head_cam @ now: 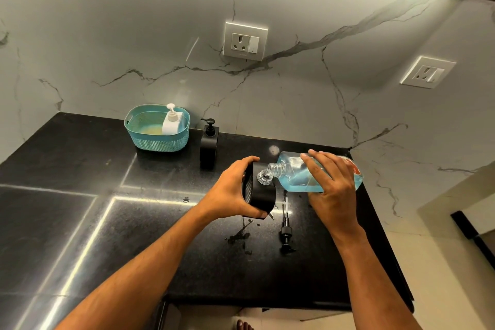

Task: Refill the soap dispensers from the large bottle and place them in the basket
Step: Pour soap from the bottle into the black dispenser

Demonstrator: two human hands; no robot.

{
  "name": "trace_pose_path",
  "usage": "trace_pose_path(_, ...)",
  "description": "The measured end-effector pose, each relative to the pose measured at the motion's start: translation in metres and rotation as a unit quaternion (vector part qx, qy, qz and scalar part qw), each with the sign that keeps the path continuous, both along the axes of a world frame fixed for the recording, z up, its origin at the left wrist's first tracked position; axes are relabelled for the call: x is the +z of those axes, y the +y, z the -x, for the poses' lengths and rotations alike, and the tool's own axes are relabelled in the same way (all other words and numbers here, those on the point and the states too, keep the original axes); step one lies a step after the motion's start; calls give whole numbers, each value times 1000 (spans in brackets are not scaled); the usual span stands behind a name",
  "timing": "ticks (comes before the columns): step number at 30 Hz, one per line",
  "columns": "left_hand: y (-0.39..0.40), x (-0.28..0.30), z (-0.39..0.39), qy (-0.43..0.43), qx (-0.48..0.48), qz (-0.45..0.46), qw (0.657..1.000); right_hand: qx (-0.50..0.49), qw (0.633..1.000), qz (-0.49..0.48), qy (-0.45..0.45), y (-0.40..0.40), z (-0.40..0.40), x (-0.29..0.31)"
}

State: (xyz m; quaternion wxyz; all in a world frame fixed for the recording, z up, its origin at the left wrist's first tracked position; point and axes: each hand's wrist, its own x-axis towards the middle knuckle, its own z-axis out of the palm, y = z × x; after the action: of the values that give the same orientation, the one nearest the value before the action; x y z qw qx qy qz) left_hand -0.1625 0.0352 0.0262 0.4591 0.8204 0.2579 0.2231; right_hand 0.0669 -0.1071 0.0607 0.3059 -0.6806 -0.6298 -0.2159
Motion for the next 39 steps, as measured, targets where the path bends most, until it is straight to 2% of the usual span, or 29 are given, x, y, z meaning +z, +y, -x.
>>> trace_pose_path(39,3,-1,-4,3,0,2,1000,4,1000,4,0,4,-6,-1)
